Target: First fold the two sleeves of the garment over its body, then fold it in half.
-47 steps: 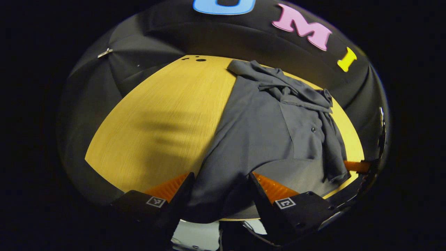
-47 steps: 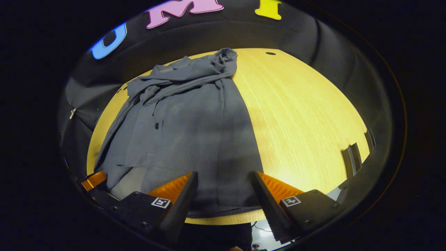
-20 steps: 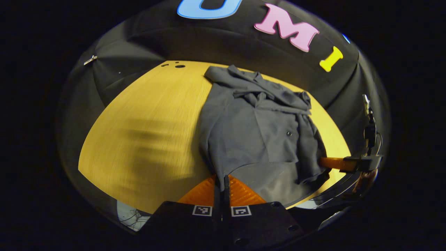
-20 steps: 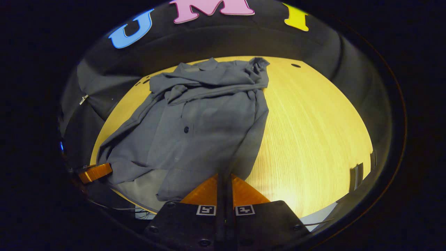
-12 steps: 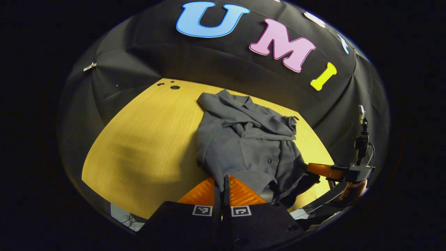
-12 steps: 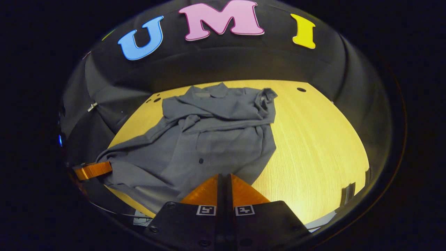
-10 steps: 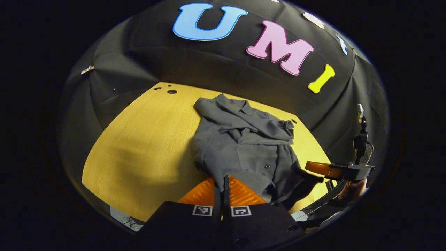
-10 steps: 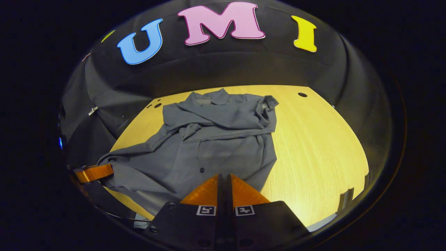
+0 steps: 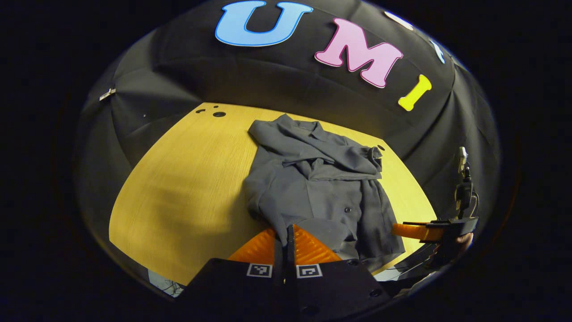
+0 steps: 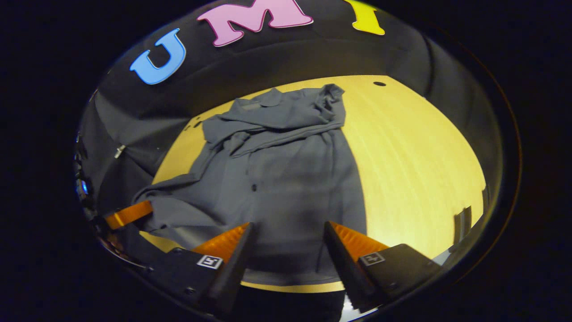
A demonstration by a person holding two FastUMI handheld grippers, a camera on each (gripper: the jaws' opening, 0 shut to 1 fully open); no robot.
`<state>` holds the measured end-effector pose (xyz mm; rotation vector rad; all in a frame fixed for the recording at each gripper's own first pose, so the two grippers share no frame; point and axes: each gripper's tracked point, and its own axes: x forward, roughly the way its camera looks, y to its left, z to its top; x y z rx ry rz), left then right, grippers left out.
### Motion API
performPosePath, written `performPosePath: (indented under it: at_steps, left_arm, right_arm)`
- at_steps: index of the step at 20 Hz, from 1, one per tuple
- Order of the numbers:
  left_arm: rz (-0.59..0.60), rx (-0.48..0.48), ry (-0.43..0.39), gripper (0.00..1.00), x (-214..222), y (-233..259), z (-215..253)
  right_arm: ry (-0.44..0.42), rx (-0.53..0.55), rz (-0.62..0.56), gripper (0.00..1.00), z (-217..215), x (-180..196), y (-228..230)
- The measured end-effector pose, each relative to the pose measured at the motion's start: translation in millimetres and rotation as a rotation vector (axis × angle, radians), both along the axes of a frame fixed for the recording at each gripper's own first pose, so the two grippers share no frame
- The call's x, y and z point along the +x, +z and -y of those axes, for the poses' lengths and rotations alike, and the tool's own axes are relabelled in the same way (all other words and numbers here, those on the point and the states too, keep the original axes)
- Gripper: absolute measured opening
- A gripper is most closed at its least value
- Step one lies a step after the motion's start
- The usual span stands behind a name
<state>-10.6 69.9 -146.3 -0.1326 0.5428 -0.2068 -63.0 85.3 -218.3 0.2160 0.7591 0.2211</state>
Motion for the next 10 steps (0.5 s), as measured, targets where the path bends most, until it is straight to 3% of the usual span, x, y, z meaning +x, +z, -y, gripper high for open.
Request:
performPosePath:
  at_steps: [1,5,10]
  left_arm:
    - [-0.007,-0.002,0.001,0.06,0,-2,-1]
    - [-0.025,0.004,-0.004,0.06,-4,-10,-2]
    - [-0.031,0.014,-0.018,0.06,-8,-11,-2]
  right_arm:
    - [0.041,-0.03,0.026,0.99,-2,-3,3]
    - [0.194,-0.109,0.093,0.99,-20,-26,1]
    - [0.26,-0.219,0.083,0.99,-26,-35,-35]
